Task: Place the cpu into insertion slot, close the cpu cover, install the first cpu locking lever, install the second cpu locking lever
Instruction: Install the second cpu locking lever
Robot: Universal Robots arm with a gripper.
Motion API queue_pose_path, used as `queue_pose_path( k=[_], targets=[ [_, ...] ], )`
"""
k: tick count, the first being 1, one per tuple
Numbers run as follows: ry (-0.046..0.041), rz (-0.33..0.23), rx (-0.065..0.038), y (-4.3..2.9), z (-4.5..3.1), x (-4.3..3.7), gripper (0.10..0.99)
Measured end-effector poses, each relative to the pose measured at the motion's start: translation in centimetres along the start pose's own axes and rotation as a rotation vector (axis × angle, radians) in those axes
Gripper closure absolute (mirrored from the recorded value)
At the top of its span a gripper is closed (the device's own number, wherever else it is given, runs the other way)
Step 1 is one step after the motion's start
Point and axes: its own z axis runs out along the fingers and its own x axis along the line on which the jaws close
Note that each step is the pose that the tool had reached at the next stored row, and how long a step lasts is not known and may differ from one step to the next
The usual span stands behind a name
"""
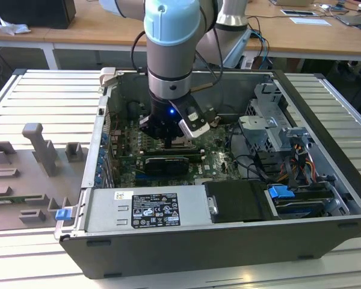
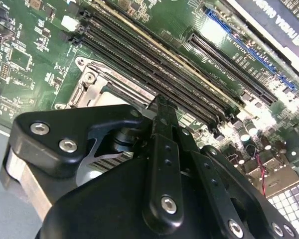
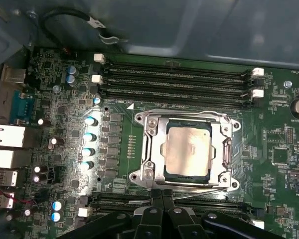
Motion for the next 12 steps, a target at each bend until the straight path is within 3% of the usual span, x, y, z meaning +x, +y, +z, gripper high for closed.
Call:
queue_pose_path(
  k=[4, 6, 12],
  targets=[
    [0.0002, -0.002, -0.001, -0.07, 0.06, 0.59, 0.98],
    [-0.0002, -0.003, -0.008, -0.18, 0.1, 0.71, 0.98],
    [-0.0027, -0.01, -0.051, -0.97, 0.6, 1.37, 0.98]
  ],
)
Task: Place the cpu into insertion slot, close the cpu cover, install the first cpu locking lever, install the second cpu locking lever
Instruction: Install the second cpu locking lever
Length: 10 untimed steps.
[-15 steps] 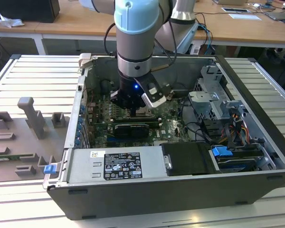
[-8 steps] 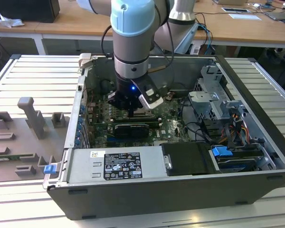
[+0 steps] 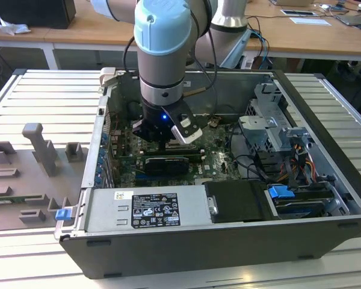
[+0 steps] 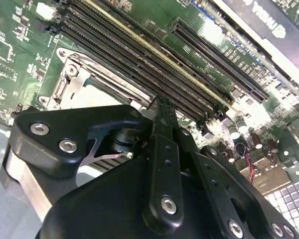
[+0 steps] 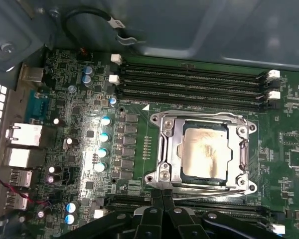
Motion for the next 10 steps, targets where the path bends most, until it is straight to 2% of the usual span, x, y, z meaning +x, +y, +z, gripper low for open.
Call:
queue_pose_path(
  k=[3, 7, 9, 10],
  targets=[
    [-0.0002, -0.008, -0.018, -0.39, 0.21, 0.07, 0.98],
    [0.0002, -0.017, -0.032, -0.65, 0.44, 0.13, 0.98],
    [0.0004, -0.024, -0.045, -0.68, 0.56, 0.19, 0.98],
    [0.0005, -0.026, -0.048, -0.68, 0.61, 0.19, 0.98]
  ],
)
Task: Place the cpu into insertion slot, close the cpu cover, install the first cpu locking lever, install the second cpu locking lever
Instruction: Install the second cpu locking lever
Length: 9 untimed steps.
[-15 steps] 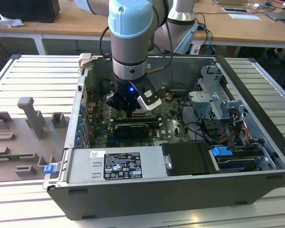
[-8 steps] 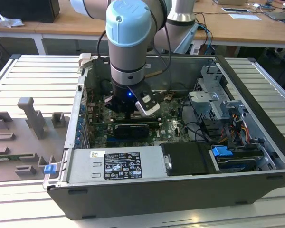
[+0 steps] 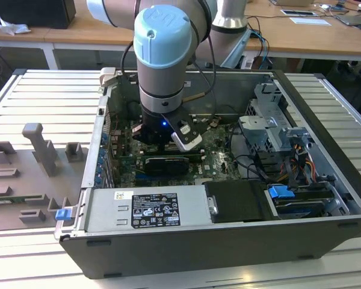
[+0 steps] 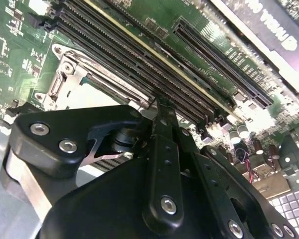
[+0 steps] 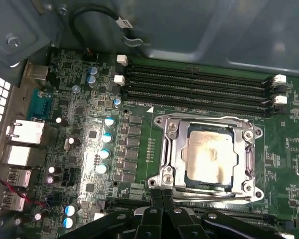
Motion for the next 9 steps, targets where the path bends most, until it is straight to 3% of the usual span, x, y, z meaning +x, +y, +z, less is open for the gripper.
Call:
queue_pose_path(
  k=[3, 9],
  targets=[
    [0.0005, -0.007, -0.01, -0.02, 0.16, 0.05, 0.98],
    [0.0028, -0.021, -0.019, -0.05, 0.39, 0.26, 0.98]
  ],
)
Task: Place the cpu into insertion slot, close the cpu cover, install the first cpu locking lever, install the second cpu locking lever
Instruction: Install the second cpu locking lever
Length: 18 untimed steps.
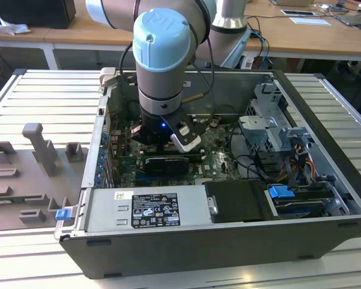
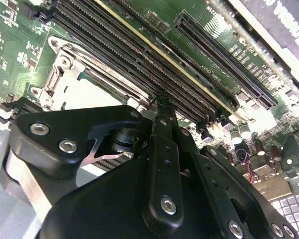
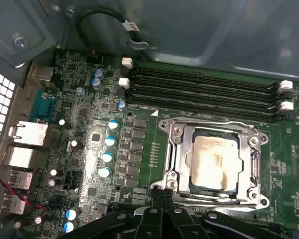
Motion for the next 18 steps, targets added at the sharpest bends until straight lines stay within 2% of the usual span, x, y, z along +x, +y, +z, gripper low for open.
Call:
queue_pose_path(
  k=[8, 12, 18],
  targets=[
    [0.0024, -0.021, -0.017, 0.05, 0.48, 0.11, 0.98],
    [0.0033, -0.025, -0.018, 0.05, 0.52, 0.29, 0.98],
    [0.0024, -0.025, -0.023, 0.27, -0.34, 0.28, 0.98]
  ],
)
